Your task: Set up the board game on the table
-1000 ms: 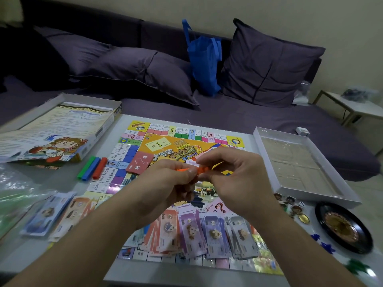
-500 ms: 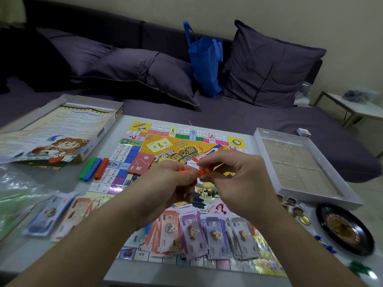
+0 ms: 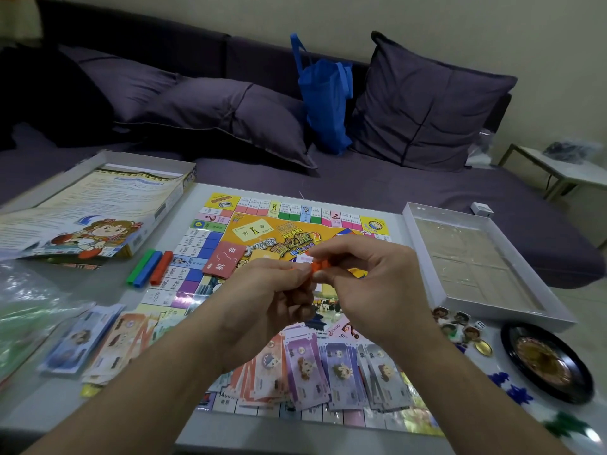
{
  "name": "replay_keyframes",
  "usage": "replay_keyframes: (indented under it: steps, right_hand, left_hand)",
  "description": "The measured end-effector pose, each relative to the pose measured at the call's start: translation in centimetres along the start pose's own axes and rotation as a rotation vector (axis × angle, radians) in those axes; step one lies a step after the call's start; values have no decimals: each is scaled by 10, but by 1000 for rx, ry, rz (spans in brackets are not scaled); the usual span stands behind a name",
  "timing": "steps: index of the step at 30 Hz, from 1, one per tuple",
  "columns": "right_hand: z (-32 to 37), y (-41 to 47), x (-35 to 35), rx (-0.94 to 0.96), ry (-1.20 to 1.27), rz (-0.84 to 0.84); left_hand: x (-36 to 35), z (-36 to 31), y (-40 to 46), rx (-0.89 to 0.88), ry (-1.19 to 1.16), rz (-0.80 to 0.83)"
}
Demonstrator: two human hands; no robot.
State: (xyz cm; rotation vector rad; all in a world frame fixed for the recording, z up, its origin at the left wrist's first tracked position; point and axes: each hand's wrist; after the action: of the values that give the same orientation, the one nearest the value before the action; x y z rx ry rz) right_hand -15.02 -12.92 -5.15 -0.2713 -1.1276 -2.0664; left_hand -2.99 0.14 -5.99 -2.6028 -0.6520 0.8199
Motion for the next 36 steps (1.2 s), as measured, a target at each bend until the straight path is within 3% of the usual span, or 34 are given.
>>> replay_keyframes:
  steps: [4,9,15,27,36]
  right_hand:
    - [1,1,2,2,28,9]
    - [-4,2,8,-6,48,38]
    - [-4,5,14,-80,263,-53]
    - [-1,5,11,6,125,41]
    - [2,5,12,220,-51,89]
  left_hand:
    - [-1,1,-2,35,-119,71]
    - [-4,-1,-5,4,-10,54]
    - [-10,-4,-7,-2,-25,34]
    - [-2,-6,-6,-66,172,-13]
    - [-2,-8,-10,-36,221,5]
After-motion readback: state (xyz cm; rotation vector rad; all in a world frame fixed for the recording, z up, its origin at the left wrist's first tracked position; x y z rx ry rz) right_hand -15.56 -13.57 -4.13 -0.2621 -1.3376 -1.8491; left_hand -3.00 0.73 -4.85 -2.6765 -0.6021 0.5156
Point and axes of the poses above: each hand's wrist, its own y-axis towards the middle knuckle, its own x-axis out of the back of the hand, z = x × y, and after that the axes turned 11 degrees about x, right-handed
